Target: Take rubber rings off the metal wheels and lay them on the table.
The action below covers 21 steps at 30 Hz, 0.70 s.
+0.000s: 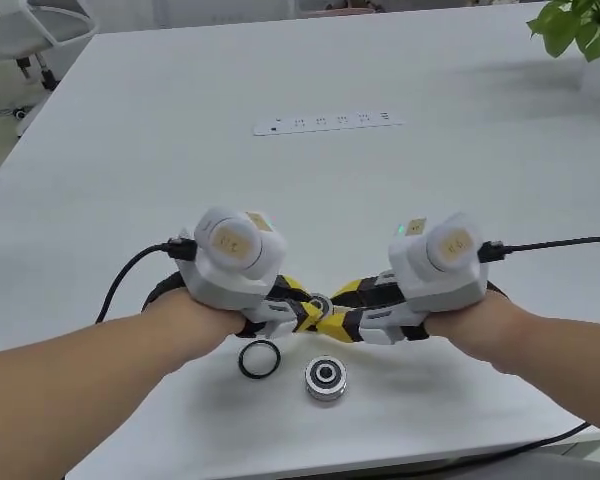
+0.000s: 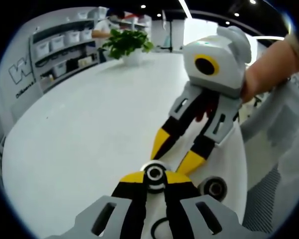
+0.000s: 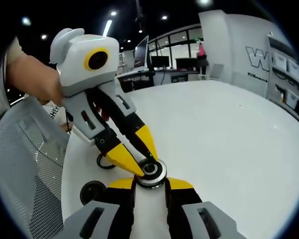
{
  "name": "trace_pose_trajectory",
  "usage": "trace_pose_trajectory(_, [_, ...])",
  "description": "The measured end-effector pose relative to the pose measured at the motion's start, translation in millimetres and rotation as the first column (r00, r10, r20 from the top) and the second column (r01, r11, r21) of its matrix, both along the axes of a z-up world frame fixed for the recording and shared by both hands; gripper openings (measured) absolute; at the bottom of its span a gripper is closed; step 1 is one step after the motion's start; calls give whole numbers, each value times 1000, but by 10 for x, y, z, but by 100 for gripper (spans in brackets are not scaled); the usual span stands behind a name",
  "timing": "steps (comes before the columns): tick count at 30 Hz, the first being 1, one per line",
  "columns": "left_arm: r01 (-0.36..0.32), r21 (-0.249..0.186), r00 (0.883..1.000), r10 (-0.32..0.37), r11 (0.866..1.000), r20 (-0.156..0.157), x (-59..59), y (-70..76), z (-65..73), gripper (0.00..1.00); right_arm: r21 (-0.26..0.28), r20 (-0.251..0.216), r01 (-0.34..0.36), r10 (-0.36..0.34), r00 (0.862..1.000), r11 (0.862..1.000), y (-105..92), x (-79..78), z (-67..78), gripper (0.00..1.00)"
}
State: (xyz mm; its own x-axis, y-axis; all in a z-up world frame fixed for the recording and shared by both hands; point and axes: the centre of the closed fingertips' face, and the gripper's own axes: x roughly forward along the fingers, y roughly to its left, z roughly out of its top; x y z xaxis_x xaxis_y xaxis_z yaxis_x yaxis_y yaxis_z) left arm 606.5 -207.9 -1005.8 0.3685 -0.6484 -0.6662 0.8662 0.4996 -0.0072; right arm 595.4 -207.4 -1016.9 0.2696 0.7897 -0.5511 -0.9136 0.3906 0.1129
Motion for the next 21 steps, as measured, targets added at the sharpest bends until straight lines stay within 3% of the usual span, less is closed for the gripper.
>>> trace_pose_trajectory(21, [-9, -1, 1000, 9, 1000, -7, -7, 4, -6, 14, -24, 7, -14, 15, 1000, 1000, -70, -17, -34, 10])
